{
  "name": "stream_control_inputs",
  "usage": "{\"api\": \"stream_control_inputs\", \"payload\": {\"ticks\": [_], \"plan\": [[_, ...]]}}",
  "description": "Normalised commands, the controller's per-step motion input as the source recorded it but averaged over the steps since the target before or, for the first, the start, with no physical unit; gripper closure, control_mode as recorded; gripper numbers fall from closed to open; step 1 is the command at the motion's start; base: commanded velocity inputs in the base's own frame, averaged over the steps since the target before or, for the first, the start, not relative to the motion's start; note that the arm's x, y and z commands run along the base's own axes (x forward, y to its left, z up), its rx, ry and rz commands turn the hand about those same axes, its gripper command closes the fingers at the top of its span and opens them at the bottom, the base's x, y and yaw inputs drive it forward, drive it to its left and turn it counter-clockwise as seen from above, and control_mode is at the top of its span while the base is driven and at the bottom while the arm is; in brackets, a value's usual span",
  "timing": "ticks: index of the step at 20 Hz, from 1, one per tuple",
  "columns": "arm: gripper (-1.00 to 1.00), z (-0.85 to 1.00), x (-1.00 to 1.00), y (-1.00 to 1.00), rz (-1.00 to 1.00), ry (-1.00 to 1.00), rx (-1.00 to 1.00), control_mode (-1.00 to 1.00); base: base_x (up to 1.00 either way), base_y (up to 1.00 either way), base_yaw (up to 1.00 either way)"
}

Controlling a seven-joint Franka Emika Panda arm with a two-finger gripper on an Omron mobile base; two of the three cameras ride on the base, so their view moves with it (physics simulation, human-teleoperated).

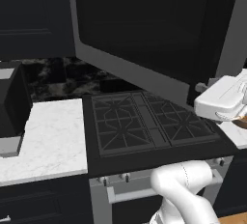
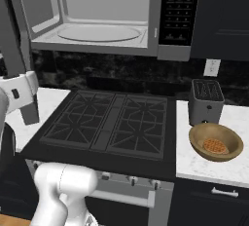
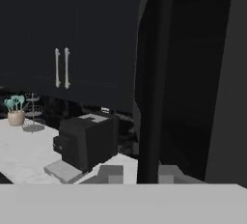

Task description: Open the microwave, place the bowl with waffle inside the microwave, then close the microwave door and turn it on.

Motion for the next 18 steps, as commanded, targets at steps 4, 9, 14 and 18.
{"api": "stream_control_inputs", "payload": {"ticks": [4, 9, 14, 18], "plan": [[1.0, 0.01, -1.0, 0.94, 0.19, 0.09, -0.23, -1.0, 0.0, 0.0, 0.0], [1.0, 0.01, -1.0, -0.33, 0.07, -0.11, -0.02, -1.0, 0.0, 0.0, 0.0], [1.0, 0.01, -1.0, -0.76, 0.01, -0.13, 0.05, -1.0, 0.0, 0.0, 0.0], [-1.0, 0.03, -1.0, -0.07, 0.0, -0.02, 0.0, -1.0, 0.0, 0.0, 0.0]]}}
